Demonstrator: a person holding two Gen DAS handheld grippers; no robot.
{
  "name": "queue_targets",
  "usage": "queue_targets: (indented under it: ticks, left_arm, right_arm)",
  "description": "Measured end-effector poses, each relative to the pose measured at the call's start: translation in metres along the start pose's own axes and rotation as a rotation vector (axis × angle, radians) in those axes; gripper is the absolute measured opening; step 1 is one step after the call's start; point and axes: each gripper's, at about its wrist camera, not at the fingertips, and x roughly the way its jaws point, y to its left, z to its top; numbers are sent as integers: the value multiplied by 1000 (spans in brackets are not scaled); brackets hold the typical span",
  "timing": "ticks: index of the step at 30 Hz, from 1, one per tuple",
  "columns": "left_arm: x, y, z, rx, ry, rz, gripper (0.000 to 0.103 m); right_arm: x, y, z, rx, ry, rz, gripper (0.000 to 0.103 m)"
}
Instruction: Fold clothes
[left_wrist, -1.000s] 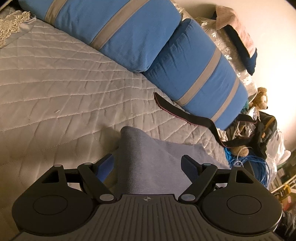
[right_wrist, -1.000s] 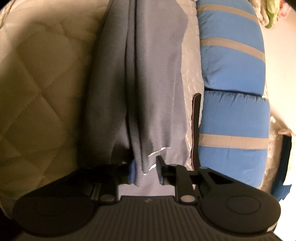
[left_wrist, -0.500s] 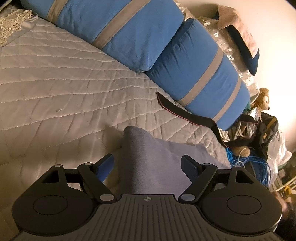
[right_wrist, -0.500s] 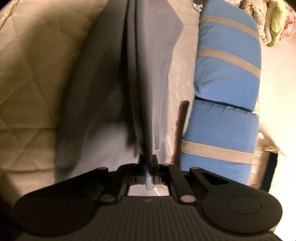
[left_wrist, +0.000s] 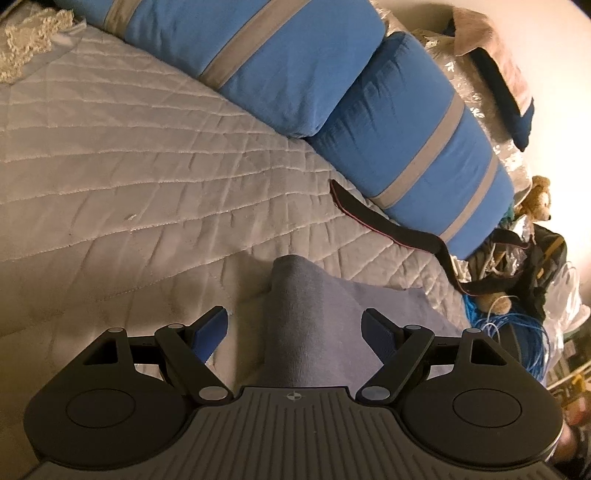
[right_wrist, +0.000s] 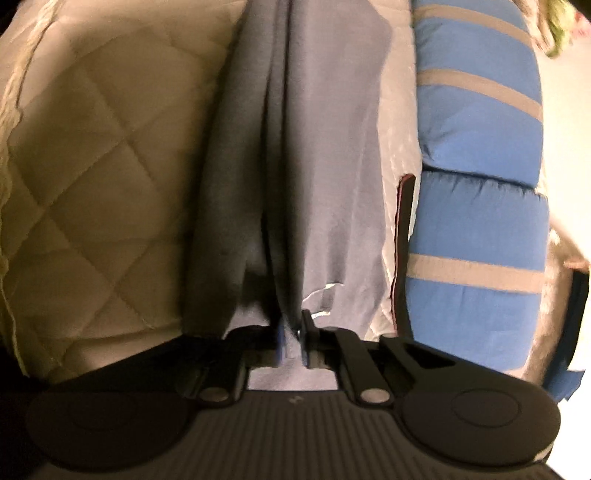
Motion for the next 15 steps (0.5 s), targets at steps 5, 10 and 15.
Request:
queue_targets:
  ticks: [5,10,15]
  left_arm:
    - [18,15,6,-60,113,-101,77]
    - [36,25,8,-100,268,-180,77]
    - [46,28,10,-103,318,-224,77]
  right_arm:
    - [-6,7,4,23,-43,-51,45]
    - [-5,11,9,36,-66,-82,47]
    - [-5,10,9,62,-82,-90,47]
